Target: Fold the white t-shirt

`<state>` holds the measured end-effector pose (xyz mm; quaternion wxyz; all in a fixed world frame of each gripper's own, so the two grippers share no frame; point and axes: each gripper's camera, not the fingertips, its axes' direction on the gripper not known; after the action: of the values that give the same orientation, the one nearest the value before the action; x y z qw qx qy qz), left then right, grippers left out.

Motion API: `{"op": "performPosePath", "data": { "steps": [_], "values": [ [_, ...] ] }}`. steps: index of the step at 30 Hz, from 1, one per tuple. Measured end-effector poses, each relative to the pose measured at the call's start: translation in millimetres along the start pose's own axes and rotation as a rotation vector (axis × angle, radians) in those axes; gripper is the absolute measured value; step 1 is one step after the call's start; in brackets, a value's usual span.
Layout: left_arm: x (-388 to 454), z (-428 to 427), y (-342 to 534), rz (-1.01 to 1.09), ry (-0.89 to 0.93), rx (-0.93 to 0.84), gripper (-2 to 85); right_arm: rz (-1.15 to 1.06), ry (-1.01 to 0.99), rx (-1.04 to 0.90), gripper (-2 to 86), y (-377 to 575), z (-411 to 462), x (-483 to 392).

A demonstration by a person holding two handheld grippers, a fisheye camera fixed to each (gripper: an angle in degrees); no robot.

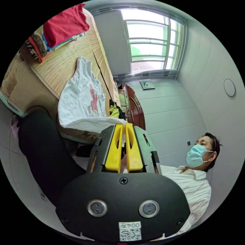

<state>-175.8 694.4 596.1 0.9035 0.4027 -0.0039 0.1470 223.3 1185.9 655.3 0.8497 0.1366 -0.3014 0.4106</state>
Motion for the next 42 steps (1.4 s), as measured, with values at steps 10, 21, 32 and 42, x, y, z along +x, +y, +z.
{"op": "performPosePath", "data": {
  "steps": [10,21,32,42],
  "values": [
    [-20.4,49.6,-218.7,-0.003,-0.015,0.091,2.2,-0.057,0.033,-0.039,-0.3,-168.8,98.2,-45.3],
    [-155.1,105.8,-364.9,-0.188,-0.095,0.164,2.8,0.049,0.140,-0.123,0.3,-318.4,275.2,13.3],
    [-234.8,133.8,-392.0,-0.250,-0.122,0.416,7.6,0.175,0.084,-0.111,9.4,-369.6,404.2,94.4],
    [-178.2,170.3,-350.5,-0.076,-0.108,0.321,3.0,0.131,0.296,-0.137,9.0,-374.1,423.9,58.2]
  ]
}}
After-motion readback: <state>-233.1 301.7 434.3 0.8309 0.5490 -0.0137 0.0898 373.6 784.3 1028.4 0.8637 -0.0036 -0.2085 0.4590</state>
